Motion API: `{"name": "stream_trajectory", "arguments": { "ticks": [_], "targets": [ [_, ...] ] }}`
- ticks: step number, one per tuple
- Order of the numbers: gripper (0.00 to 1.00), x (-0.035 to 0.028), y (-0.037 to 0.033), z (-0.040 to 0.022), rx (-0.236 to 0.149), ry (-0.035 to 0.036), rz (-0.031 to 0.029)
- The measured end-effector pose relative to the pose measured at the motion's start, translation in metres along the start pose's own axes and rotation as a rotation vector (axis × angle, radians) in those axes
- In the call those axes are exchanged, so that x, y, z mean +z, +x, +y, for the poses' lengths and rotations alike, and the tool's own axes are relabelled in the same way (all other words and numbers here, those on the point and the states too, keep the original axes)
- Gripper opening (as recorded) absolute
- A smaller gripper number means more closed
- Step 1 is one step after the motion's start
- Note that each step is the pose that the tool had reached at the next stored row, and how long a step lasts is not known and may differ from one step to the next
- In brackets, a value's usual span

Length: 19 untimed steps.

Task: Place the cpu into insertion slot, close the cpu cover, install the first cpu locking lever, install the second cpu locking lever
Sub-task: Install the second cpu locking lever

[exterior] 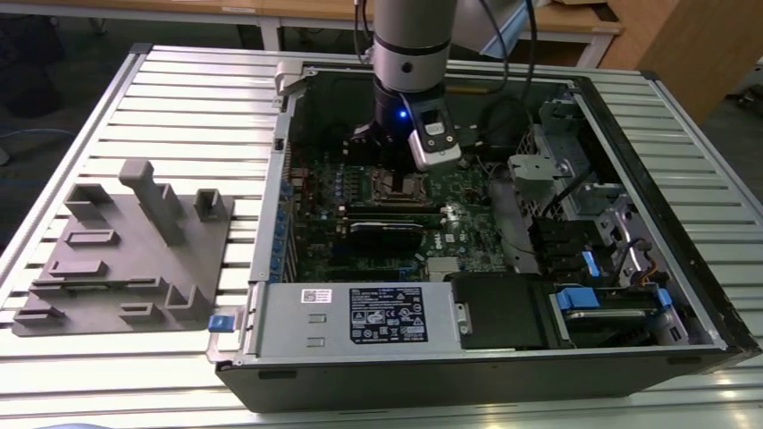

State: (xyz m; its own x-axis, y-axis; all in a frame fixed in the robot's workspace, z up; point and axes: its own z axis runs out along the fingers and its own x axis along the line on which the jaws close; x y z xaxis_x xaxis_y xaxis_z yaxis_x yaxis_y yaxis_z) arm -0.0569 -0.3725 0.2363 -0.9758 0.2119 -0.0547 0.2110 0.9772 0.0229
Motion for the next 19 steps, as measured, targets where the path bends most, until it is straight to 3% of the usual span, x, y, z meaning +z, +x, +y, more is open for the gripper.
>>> {"name": "stream_trajectory", "arguments": {
  "ticks": [15, 19],
  "targets": [
    [0.11, 0.0001, 0.002, -0.0005, 0.0, 0.0001, -0.0002],
    [0.11, 0.0002, 0.0069, -0.0016, 0.0, -0.0001, -0.0002]
  ]
}}
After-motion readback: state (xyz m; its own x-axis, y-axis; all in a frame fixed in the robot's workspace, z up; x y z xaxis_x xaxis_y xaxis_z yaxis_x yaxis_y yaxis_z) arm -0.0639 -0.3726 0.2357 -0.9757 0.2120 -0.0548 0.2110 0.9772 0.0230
